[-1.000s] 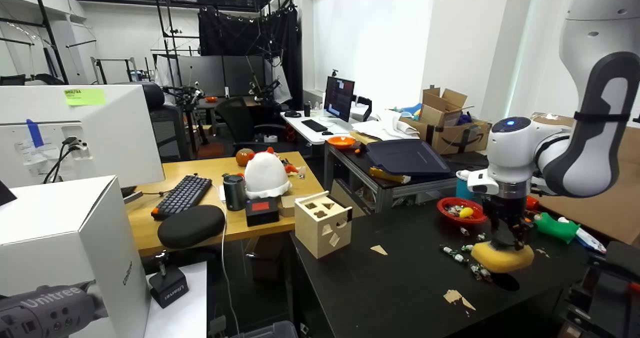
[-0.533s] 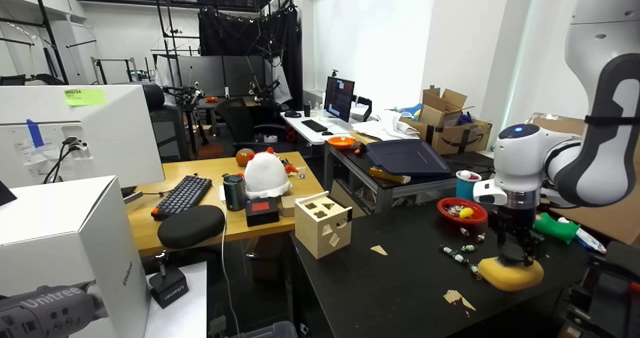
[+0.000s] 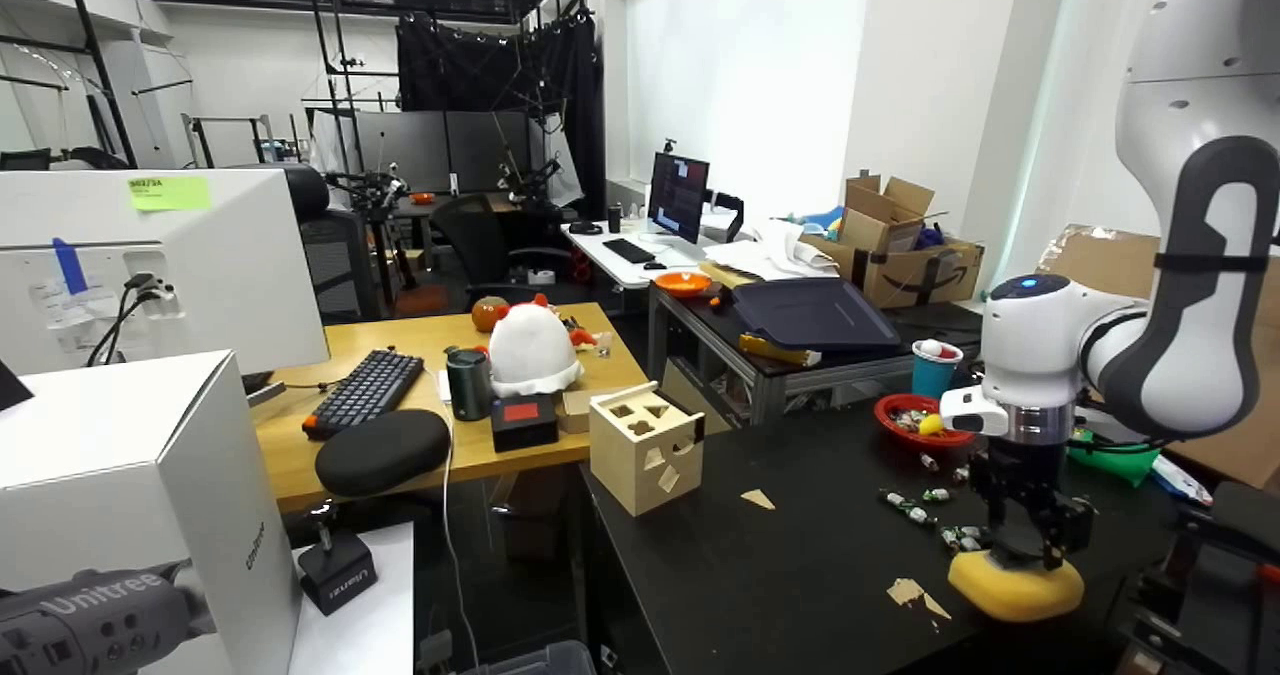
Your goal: Put the sweets together using the sponge brush
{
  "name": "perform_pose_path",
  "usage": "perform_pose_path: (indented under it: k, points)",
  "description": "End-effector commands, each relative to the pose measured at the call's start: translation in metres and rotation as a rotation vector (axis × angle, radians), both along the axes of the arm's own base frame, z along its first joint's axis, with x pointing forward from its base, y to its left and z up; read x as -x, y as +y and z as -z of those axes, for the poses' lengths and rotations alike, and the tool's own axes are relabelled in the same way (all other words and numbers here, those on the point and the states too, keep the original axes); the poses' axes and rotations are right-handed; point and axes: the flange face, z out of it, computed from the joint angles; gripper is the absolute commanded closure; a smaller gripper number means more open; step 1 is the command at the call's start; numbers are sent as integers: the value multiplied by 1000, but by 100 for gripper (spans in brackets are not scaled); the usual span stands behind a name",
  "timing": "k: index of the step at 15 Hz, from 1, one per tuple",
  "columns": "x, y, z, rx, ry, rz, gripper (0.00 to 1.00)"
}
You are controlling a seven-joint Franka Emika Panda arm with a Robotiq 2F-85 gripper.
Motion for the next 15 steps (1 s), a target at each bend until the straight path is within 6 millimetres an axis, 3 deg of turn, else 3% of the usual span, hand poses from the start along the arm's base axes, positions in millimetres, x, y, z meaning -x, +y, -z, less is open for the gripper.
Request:
perform_pose_path:
  k: [1, 8, 15]
  points:
    - [-9, -7, 15, -32, 8, -4, 48]
    - [-33, -26, 42, -15, 36, 50, 48]
    - [-65, -43, 45, 59, 26, 55, 48]
